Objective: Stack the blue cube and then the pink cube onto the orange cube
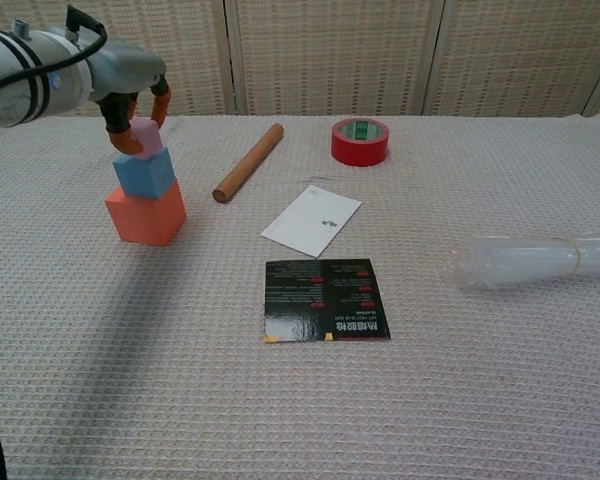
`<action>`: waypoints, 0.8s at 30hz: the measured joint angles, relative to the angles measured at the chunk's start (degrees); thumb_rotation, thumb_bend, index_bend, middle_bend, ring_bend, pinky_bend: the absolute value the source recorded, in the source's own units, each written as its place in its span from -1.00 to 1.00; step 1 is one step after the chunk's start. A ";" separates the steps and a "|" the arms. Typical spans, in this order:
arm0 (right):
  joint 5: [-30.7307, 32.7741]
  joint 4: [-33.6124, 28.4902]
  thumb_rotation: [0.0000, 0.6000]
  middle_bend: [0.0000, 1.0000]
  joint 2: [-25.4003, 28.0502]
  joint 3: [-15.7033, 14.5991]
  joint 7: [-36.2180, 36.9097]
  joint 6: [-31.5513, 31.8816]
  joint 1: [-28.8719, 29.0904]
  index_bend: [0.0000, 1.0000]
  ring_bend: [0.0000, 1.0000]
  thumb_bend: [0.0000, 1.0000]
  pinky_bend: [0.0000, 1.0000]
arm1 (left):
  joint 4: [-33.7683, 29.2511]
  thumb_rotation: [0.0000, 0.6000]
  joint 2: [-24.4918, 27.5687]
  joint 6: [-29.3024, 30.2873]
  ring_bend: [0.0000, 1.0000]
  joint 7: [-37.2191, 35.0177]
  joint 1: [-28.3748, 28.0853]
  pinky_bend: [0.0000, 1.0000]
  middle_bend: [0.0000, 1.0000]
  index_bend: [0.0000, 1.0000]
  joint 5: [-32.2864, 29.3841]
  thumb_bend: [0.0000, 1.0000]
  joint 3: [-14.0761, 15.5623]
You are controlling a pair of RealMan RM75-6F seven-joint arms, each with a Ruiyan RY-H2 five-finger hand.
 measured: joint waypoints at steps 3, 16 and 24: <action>-0.07 0.01 1.00 -1.00 0.04 -0.03 0.07 -0.01 -0.03 -1.00 -1.00 -0.42 -1.00 | 0.33 1.00 0.04 -0.07 1.00 -0.41 -0.02 1.00 1.00 -0.09 0.26 -0.30 0.27; 0.33 -0.20 1.00 -1.00 -0.11 0.04 -0.74 -0.79 0.13 -1.00 -1.00 -0.42 -1.00 | 3.04 1.00 -0.22 -2.00 1.00 -2.59 -0.06 1.00 1.00 -0.17 0.79 -0.30 1.08; 0.73 -0.32 1.00 -1.00 -0.09 0.12 -0.96 -1.45 0.35 -1.00 -1.00 -0.42 -1.00 | 3.66 1.00 -0.47 -2.68 1.00 -3.25 -0.27 1.00 1.00 -0.31 0.88 -0.30 1.44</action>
